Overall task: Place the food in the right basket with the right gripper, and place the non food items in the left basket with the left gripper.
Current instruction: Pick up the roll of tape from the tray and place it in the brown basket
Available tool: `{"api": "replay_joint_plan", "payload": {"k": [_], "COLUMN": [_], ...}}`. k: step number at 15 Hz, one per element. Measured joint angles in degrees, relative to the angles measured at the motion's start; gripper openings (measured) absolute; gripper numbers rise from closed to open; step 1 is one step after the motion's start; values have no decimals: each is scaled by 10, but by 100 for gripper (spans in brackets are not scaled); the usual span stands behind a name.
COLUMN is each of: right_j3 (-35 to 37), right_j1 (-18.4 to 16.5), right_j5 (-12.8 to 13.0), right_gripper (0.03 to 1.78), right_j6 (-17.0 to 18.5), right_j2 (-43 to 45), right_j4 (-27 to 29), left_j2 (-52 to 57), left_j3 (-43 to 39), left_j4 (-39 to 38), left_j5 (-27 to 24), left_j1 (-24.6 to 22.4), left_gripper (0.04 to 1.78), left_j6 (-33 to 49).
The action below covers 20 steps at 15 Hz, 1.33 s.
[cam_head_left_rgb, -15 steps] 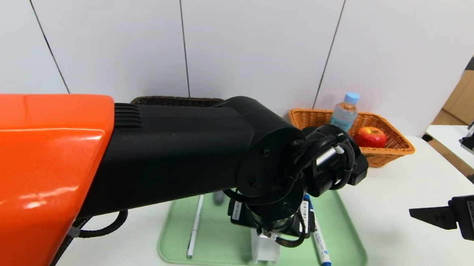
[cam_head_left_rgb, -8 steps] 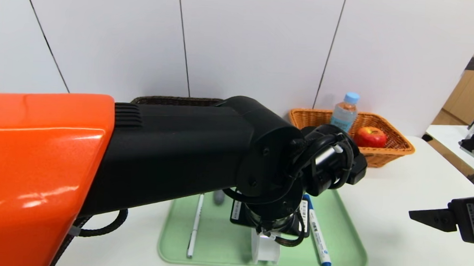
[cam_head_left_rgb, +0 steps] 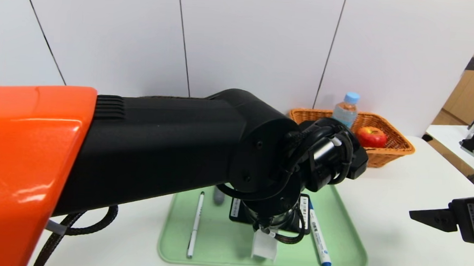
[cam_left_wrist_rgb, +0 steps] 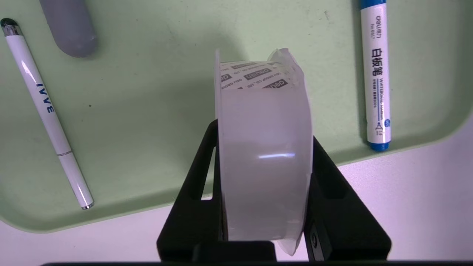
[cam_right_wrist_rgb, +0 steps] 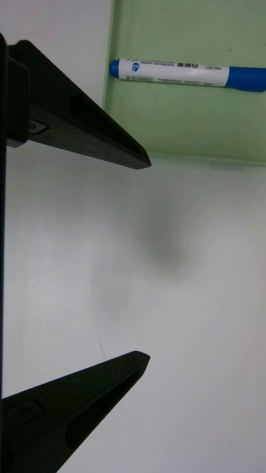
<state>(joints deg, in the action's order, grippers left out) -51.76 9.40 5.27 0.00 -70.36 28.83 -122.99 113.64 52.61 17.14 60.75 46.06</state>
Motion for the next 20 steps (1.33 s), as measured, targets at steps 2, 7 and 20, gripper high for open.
{"api": "replay_joint_plan", "payload": {"k": [2, 7, 20], "right_j3": [1, 7, 12], "right_j1": [0, 1, -2], "right_j5": [0, 0, 2], "right_gripper": [170, 170, 170], "right_j6": [0, 0, 1], "right_j2": [1, 5, -3], "right_j4": [0, -1, -33], "left_j2": [10, 69, 185], "left_j3": [0, 0, -1], "left_j4": [-3, -83, -219], "left_j5": [-14, -58, -190], "left_j1": [0, -9, -473], "left_gripper": [57, 57, 57], "left_j6": [-1, -4, -192]}}
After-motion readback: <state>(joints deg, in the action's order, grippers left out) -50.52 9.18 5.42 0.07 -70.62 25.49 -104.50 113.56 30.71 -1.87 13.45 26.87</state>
